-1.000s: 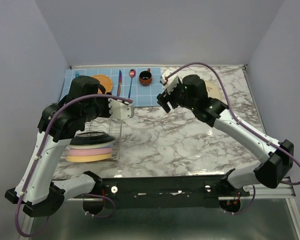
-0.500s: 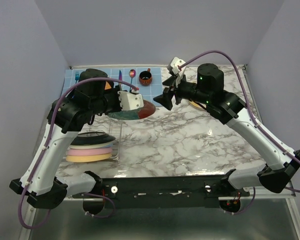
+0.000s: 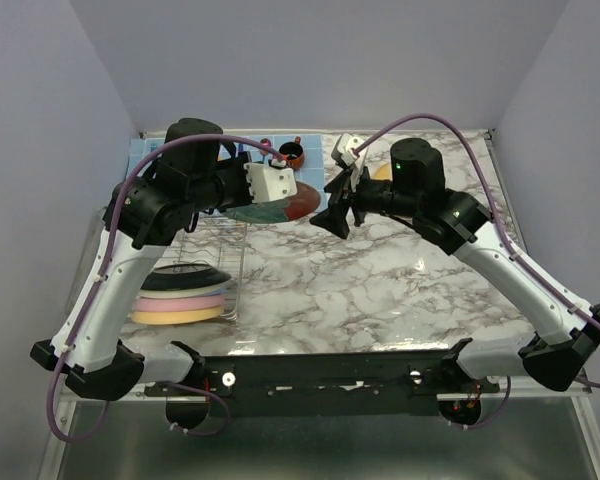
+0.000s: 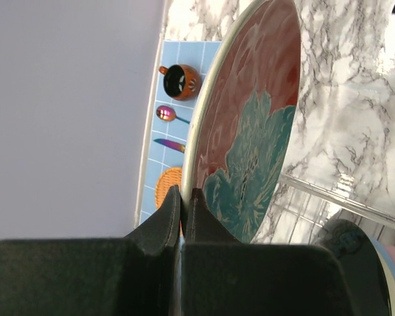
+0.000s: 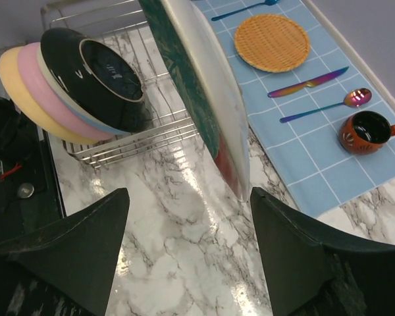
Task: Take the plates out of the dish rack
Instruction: Place the plate at the center of the board.
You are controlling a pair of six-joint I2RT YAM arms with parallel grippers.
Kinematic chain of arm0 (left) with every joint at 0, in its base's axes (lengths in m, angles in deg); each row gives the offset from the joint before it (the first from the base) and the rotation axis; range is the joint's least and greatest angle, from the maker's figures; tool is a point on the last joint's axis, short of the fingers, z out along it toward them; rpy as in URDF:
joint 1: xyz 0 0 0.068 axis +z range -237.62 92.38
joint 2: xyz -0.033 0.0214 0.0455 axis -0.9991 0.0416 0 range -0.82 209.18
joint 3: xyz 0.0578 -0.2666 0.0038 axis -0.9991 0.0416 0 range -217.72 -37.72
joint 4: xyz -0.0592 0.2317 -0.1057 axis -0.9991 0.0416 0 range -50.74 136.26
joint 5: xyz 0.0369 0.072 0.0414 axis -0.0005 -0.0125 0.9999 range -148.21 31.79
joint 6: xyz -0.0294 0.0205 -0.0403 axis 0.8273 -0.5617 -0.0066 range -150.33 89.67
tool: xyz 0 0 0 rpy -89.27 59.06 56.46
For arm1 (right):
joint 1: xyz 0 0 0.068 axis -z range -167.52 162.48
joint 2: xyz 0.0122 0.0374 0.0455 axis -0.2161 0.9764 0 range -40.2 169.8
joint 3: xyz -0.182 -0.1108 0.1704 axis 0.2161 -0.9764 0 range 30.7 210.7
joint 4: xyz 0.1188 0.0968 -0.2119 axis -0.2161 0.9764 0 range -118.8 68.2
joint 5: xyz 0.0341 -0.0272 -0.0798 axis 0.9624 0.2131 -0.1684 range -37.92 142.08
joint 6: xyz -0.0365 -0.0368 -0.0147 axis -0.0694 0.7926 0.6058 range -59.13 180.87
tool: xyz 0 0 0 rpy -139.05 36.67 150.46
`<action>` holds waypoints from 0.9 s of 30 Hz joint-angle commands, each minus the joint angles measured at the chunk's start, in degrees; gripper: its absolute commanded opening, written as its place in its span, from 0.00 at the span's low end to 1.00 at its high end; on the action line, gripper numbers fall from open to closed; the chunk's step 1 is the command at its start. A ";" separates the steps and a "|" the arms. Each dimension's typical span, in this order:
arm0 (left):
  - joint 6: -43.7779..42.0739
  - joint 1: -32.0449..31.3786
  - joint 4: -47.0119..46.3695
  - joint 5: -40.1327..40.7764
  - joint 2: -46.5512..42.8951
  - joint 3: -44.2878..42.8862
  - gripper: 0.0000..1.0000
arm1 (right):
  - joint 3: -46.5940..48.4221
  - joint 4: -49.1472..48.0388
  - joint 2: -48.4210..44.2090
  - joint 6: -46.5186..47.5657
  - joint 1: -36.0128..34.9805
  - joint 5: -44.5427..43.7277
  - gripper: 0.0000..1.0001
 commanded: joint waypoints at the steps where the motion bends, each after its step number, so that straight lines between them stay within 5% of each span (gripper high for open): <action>1: 0.46 -0.64 -6.55 -2.01 -1.47 -5.03 0.00 | 1.08 -0.13 2.86 1.12 -0.69 1.60 0.83; 19: 0.99 -1.61 -5.76 -3.33 -5.77 -0.28 0.00 | 6.10 0.92 10.16 3.15 -1.31 0.71 0.81; 27: 1.16 -1.79 -6.28 -3.95 -5.51 -0.28 0.00 | 7.24 0.74 11.83 2.18 -2.19 0.28 0.65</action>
